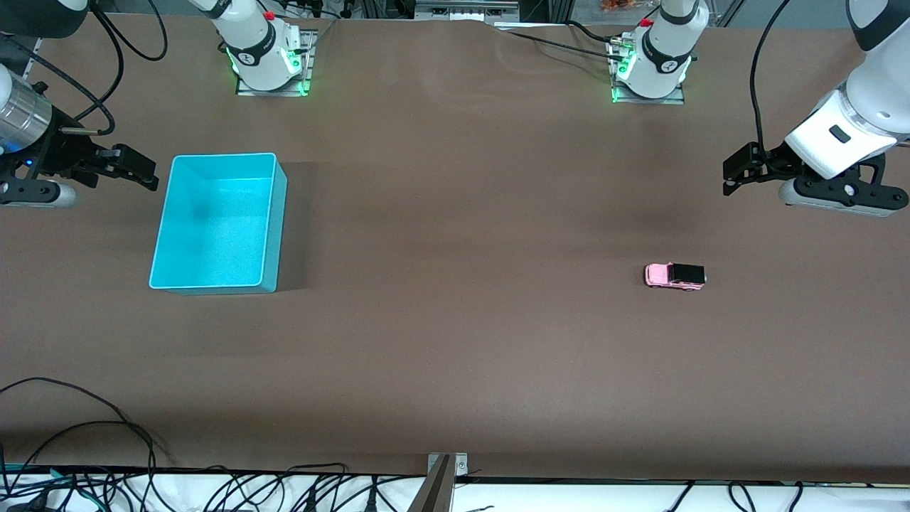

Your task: Wind and store pink jeep toy

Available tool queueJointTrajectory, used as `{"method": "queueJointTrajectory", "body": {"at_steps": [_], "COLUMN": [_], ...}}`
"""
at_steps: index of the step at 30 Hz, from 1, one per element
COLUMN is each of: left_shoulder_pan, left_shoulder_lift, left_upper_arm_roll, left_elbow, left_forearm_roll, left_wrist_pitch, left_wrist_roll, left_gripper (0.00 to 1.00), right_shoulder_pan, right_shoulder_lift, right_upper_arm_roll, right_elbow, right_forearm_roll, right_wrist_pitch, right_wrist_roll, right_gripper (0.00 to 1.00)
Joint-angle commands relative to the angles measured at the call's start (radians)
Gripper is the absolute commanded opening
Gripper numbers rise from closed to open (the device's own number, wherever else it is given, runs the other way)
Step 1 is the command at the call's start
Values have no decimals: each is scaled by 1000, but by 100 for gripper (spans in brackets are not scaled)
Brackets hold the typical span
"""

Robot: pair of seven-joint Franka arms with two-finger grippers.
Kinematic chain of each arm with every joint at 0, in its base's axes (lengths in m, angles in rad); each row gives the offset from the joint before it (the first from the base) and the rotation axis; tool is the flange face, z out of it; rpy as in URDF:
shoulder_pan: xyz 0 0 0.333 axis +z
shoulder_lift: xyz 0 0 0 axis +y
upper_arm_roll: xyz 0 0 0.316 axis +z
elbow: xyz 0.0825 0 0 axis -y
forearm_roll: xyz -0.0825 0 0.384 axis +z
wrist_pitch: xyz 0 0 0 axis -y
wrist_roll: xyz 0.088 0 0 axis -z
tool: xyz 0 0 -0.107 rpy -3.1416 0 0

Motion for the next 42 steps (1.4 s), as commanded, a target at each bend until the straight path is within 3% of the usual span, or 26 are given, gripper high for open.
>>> {"method": "queueJointTrajectory", "body": {"at_steps": [1,13,19,23,28,42], "left_shoulder_pan": [9,9,17,75,96,96], "left_shoulder_lift": [18,57,77,112,150,248], "left_upper_arm_roll": [-7,-8,-7,-8,-8,-10], "left_elbow": [39,37,37,31,3,-208], "left_forearm_roll": [17,19,28,17,23,31], "left_wrist_pitch": [-33,-76,-76,-59,8,310], "left_wrist_roll": [20,72,292,440,636,1170], "left_gripper": [100,100,100,100,100,100], "right_shoulder_pan": [-3,-3,-3,-3,-3,-3], "right_shoulder_lift": [-8,-8,-8,-8,-8,-8], "right_upper_arm_roll": [-1,-2,-2,-2,-2,-2], "right_elbow": [6,6,6,6,6,6], "right_forearm_roll": [16,18,16,16,16,16], "right_wrist_pitch": [-13,-15,-15,-15,-15,-15], "right_wrist_roll": [-16,-16,-16,-16,-16,-16], "right_gripper": [100,100,100,100,100,100]}}
